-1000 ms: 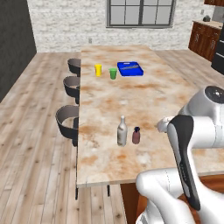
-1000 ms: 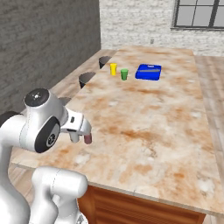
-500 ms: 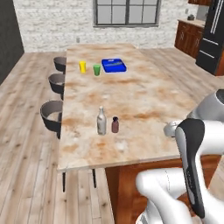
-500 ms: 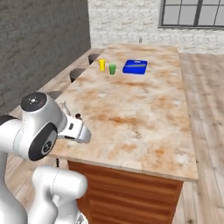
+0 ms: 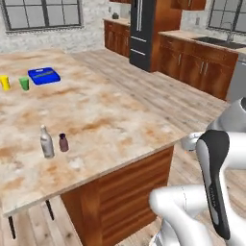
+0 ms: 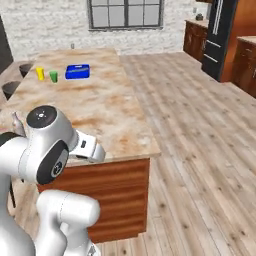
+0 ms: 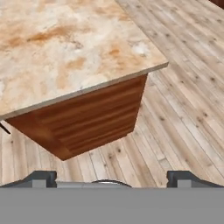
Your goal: Place the drinks on the dining counter in a tight cluster.
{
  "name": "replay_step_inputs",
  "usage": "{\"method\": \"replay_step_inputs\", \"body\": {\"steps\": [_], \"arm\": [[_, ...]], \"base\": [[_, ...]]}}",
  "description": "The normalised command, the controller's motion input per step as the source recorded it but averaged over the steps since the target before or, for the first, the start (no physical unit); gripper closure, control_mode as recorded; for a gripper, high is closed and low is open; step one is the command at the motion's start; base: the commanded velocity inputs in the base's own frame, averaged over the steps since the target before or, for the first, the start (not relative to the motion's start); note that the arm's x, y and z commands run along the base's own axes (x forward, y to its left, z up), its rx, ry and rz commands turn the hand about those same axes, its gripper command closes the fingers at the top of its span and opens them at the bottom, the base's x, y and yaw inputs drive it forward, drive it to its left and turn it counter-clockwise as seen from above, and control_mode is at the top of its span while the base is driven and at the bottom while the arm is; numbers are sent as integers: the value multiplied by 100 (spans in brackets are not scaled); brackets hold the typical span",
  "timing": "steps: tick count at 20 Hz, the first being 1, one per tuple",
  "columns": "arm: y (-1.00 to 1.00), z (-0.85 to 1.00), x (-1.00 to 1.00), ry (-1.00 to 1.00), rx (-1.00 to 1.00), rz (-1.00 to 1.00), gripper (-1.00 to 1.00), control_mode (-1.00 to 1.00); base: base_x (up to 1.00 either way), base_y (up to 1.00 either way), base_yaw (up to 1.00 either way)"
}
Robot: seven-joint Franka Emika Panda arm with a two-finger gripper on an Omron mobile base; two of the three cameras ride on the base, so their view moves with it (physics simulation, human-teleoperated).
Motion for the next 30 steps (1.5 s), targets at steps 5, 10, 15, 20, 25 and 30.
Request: {"method": "replay_step_inputs", "body": {"steps": [5,10,15,20,25,30], "arm": [[0,0,0,0,0,0,-100,100],[0,0,0,0,0,0,-100,100],[0,0,0,0,0,0,-100,100],[0,0,0,0,0,0,-100,100],[0,0,0,0,0,0,-100,100],[0,0,0,0,0,0,-100,100]], "base": [[11,12,-95],[4,7,-94],[0,0,-95],[0,0,-98],[76,52,-54],[100,43,-20]]}}
